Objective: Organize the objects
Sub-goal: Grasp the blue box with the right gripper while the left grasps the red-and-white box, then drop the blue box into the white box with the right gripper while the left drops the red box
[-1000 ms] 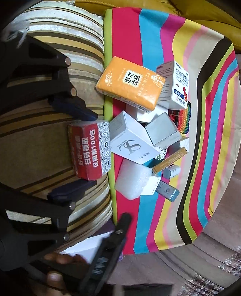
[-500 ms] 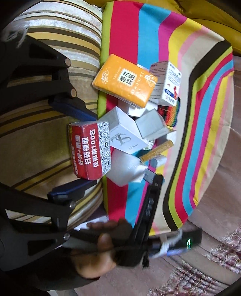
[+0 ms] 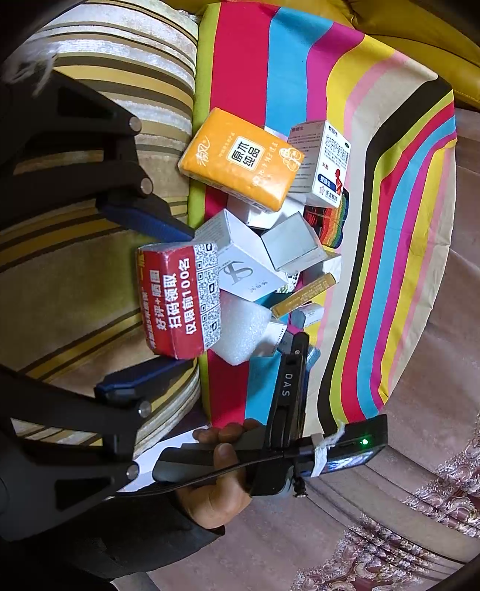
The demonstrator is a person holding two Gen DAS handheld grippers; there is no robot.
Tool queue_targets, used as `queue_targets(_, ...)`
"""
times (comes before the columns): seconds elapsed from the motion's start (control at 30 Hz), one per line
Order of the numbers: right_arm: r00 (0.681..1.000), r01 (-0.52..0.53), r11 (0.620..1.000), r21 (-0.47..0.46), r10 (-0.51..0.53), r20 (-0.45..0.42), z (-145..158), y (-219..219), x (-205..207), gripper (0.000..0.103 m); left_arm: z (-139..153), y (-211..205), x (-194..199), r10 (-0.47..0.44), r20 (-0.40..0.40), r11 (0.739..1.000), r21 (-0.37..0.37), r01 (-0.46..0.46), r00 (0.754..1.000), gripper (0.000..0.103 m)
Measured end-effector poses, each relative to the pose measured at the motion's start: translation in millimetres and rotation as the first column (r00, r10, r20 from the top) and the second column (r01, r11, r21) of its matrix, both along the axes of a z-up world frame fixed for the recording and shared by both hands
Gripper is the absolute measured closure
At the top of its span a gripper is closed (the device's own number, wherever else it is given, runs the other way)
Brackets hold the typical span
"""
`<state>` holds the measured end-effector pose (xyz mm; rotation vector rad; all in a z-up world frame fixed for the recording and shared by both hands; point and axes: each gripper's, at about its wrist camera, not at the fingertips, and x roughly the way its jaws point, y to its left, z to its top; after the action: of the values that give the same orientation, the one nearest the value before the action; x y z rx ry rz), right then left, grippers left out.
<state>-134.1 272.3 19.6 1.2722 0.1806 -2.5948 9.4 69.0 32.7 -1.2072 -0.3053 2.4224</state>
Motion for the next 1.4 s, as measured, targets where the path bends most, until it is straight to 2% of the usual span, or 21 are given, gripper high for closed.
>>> queue_targets(0.03,1.000,0.005,1.000,-0.012,-0.005,0.012,-1.6,2.1,-0.9,0.068,0.2,1.2,-0.2,0.000,-0.001,1.000,-0.005,0.000,1.000,0.037)
queue_targets(0.33,0.997,0.069,0.996,-0.050,-0.070,-0.010,6.1,18.6,22.3,0.068,1.8,19.6,-11.0,-0.007,-0.003,0.996,-0.085,0.007,1.000,0.037)
queue_targets(0.67,0.986,0.161,0.983,-0.087,-0.165,-0.040,26.2,52.9,73.6,0.068,3.2,44.4,-16.5,-0.052,-0.015,0.987,-0.152,0.049,0.999,0.037)
queue_targets(1.13,0.961,0.271,0.959,-0.084,-0.275,-0.041,35.8,100.6,135.6,0.068,11.4,102.7,-10.5,-0.200,-0.047,0.963,-0.191,0.188,0.979,0.038)
queue_targets(1.4,0.928,0.369,0.926,-0.082,-0.371,-0.020,32.2,130.1,163.4,0.068,12.8,136.3,-3.1,-0.275,-0.048,0.944,-0.205,0.260,0.960,0.038)
